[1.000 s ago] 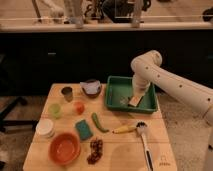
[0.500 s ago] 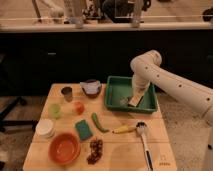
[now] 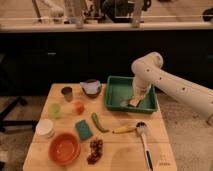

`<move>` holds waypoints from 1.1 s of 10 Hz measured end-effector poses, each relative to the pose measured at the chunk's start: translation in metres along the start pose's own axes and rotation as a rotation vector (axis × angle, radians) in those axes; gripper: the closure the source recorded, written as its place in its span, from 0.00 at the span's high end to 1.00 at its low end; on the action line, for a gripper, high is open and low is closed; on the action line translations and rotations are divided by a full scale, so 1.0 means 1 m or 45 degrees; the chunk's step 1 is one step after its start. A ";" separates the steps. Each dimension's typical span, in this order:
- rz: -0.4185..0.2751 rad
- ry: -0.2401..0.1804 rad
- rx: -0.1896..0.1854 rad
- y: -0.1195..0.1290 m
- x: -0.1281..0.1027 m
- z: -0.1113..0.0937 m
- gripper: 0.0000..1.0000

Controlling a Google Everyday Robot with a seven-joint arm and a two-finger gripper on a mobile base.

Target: Place fork in table surface

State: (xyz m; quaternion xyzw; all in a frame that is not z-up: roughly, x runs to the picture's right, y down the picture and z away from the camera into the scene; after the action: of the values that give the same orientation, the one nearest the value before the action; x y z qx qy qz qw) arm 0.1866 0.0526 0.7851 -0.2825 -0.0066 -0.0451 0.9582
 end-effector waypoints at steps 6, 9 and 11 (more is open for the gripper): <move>0.014 0.014 -0.019 0.028 0.012 -0.001 0.00; 0.026 0.010 -0.041 0.044 0.015 0.003 0.00; 0.035 0.010 -0.064 0.056 0.016 0.010 0.00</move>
State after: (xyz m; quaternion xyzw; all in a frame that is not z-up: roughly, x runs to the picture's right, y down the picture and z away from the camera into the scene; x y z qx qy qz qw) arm 0.2081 0.1031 0.7637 -0.3065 0.0023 -0.0333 0.9513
